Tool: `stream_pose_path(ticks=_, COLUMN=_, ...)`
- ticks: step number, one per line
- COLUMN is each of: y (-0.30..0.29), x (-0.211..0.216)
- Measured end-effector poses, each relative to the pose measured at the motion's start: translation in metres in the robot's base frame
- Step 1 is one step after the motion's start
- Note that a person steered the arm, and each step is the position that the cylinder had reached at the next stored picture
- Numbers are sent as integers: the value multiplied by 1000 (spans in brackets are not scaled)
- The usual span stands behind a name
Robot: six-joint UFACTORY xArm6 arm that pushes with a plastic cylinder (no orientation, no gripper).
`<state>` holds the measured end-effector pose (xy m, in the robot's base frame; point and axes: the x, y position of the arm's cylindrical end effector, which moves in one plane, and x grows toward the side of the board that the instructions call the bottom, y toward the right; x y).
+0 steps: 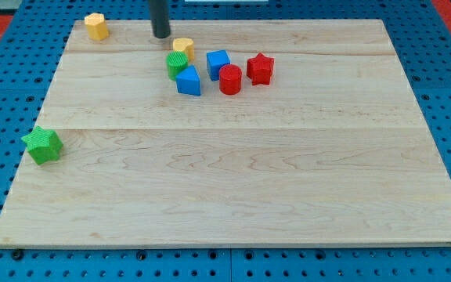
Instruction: Move the yellow hexagon closer to the yellow heart
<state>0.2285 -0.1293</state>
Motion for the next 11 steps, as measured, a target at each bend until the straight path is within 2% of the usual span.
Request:
stream_pose_path(ticks=1, y=5, x=33)
stream_pose_path(ticks=3, y=46, x=42)
stream_pose_path(ticks=4, y=-19, x=33)
stream_pose_path(ticks=5, y=-120, x=39)
stream_pose_path(ticks=6, y=-172, x=15)
stream_pose_path(ticks=7, y=-146, x=-20)
stream_pose_path(ticks=8, y=-97, x=-33)
stream_pose_path(ticks=10, y=41, x=-27)
stream_pose_path(ticks=11, y=90, x=-26)
